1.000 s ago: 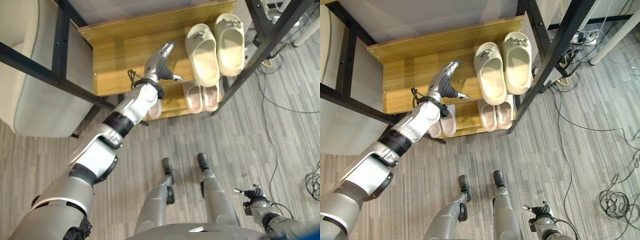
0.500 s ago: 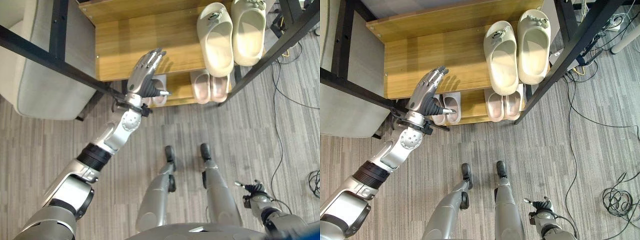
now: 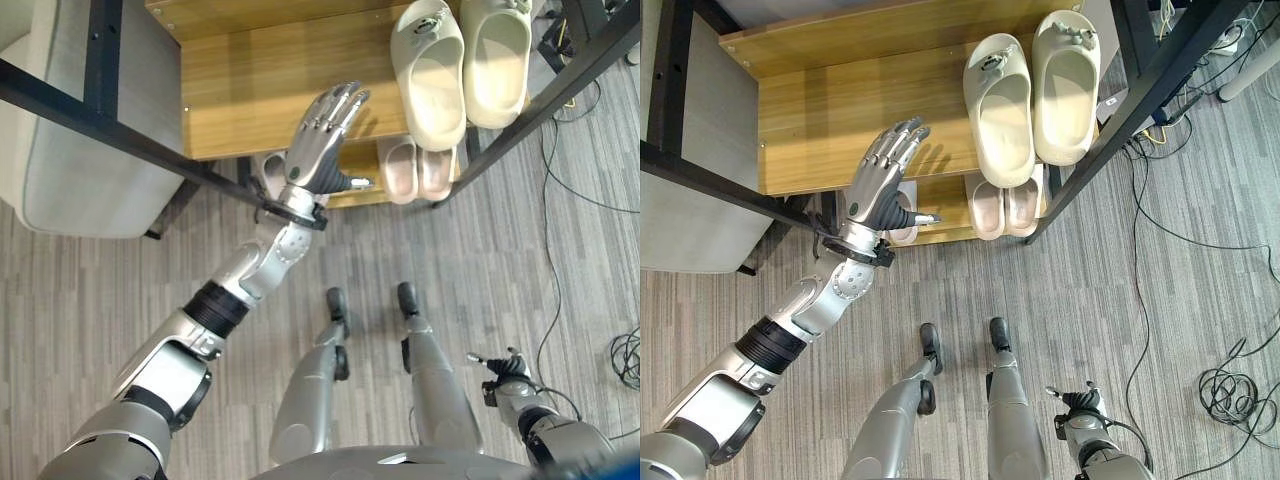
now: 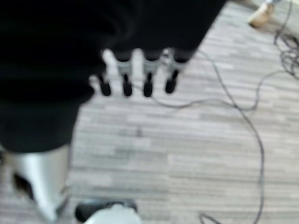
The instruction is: Arrange the slippers neatly on the shoe rack.
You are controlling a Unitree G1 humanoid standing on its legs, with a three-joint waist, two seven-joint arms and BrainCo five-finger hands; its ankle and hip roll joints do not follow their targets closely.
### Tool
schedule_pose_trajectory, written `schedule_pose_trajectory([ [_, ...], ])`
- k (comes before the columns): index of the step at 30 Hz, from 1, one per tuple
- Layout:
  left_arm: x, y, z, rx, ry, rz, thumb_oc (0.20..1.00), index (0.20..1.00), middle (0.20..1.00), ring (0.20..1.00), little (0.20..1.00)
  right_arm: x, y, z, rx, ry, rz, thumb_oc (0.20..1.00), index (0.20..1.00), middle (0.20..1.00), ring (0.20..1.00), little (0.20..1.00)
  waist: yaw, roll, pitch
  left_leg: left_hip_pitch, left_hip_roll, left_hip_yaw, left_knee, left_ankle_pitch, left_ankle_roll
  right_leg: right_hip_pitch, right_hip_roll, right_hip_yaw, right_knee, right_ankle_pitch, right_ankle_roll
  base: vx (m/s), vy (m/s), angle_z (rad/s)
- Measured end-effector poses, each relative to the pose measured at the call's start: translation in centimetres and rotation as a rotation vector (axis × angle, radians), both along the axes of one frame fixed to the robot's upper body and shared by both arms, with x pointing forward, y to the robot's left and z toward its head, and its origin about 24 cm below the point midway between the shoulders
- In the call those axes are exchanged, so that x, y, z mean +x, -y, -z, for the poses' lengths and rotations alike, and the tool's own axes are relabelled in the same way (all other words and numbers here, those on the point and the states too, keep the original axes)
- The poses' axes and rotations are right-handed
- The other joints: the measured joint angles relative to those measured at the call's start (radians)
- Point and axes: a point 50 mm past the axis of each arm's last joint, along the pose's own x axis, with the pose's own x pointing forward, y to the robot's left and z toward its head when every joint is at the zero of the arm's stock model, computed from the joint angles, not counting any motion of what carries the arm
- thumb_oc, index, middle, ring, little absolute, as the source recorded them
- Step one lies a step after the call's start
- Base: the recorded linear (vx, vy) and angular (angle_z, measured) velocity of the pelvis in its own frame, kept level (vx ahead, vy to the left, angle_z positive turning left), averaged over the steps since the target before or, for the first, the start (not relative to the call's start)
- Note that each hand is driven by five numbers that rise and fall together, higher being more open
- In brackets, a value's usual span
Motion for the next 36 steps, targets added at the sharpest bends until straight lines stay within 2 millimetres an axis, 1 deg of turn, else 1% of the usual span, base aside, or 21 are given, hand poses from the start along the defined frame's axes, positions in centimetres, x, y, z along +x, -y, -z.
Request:
schedule_pose_trajectory([
  [3, -0.2, 1.2, -0.2, -0.031, 0.011, 0.032, 1.000, 1.000, 1.000, 1.000, 1.000, 0.2, -0.1, -0.1, -0.003, 0.008, -0.014, 1.000, 1.000, 1.000, 1.000, 1.000, -0.006, -0.003, 0.004, 0.000, -0.001, 0.000, 0.003, -0.001, 0.000, -0.001, 0.000, 0.000, 0.004, -0.002, 0.002, 0.00, 0.000, 0.00],
  [8, -1.0, 4.4, -0.5, -0.053, 0.017, 0.133, 1.000, 1.000, 1.000, 1.000, 1.000, 0.6, -0.4, -0.2, -0.015, 0.017, -0.036, 1.000, 1.000, 1.000, 1.000, 1.000, -0.012, -0.010, 0.016, -0.001, -0.002, 0.001, 0.007, -0.003, -0.002, -0.008, -0.001, 0.003, 0.014, -0.007, 0.003, 0.00, 0.000, 0.00],
  [11, -0.9, 5.5, -0.6, -0.054, 0.015, 0.151, 1.000, 1.000, 1.000, 1.000, 1.000, 0.6, -0.4, -0.2, -0.021, 0.018, -0.035, 1.000, 1.000, 1.000, 1.000, 1.000, -0.012, -0.010, 0.020, -0.002, -0.002, 0.001, 0.009, -0.004, -0.002, -0.008, -0.001, 0.003, 0.015, -0.007, 0.003, 0.00, 0.000, 0.00],
  [14, -0.3, 6.6, -0.5, -0.062, 0.004, 0.131, 1.000, 1.000, 1.000, 1.000, 1.000, 0.7, -0.4, -0.3, -0.028, 0.025, -0.039, 1.000, 1.000, 1.000, 1.000, 1.000, -0.020, -0.010, 0.020, -0.014, -0.002, 0.001, 0.020, -0.009, 0.000, -0.016, 0.000, 0.005, 0.018, -0.007, 0.003, 0.00, 0.000, 0.00],
  [18, 0.6, 7.1, -0.6, -0.079, 0.005, 0.073, 1.000, 1.000, 1.000, 1.000, 1.000, 0.9, -0.6, -0.4, -0.039, 0.031, -0.067, 1.000, 1.000, 1.000, 1.000, 1.000, -0.045, -0.012, 0.022, -0.023, -0.004, 0.004, 0.023, -0.009, 0.005, -0.025, -0.002, 0.009, 0.022, -0.006, 0.004, 0.00, -0.004, -0.01],
  [21, 0.9, 7.8, -0.6, -0.093, -0.001, 0.057, 1.000, 1.000, 1.000, 1.000, 1.000, 0.9, -0.7, -0.4, -0.047, 0.034, -0.072, 1.000, 1.000, 1.000, 1.000, 1.000, -0.051, -0.016, 0.025, -0.023, -0.005, 0.008, 0.024, -0.008, 0.007, -0.030, -0.001, 0.017, 0.028, -0.005, 0.004, -0.01, -0.014, -0.06],
  [24, 1.0, 7.9, -0.7, -0.090, -0.002, 0.049, 1.000, 1.000, 1.000, 1.000, 1.000, 0.9, -0.7, -0.4, -0.049, 0.038, -0.073, 1.000, 1.000, 1.000, 1.000, 1.000, -0.063, -0.017, 0.026, -0.023, -0.006, 0.011, 0.024, -0.009, 0.007, -0.032, -0.001, 0.020, 0.030, -0.005, 0.004, 0.00, -0.005, -0.01],
  [31, 1.4, 7.9, -0.2, -0.047, 0.031, -0.007, 1.000, 1.000, 1.000, 1.000, 1.000, 1.2, -0.6, -0.6, -0.060, 0.047, -0.073, 1.000, 1.000, 1.000, 1.000, 1.000, -0.063, -0.017, 0.026, -0.024, -0.006, 0.012, 0.024, -0.012, 0.002, -0.037, -0.001, 0.022, 0.029, -0.009, 0.008, 0.00, 0.000, 0.00],
  [34, 1.4, 8.2, -0.9, -0.022, 0.081, -0.022, 1.000, 1.000, 1.000, 1.000, 1.000, 1.2, -0.5, -0.6, -0.071, 0.048, -0.077, 1.000, 1.000, 1.000, 1.000, 1.000, -0.062, -0.017, 0.025, -0.037, -0.006, 0.012, 0.024, -0.012, 0.002, -0.050, -0.001, 0.023, 0.030, -0.009, 0.008, 0.00, 0.000, 0.00],
  [36, 1.5, 8.1, -1.5, -0.039, 0.117, -0.043, 1.000, 1.000, 1.000, 1.000, 1.000, 1.2, -0.5, -0.6, -0.088, 0.046, -0.082, 1.000, 1.000, 1.000, 1.000, 1.000, -0.064, -0.017, 0.025, -0.041, -0.007, 0.014, 0.024, -0.011, 0.005, -0.055, -0.001, 0.025, 0.029, -0.007, 0.009, 0.00, 0.000, 0.00],
])
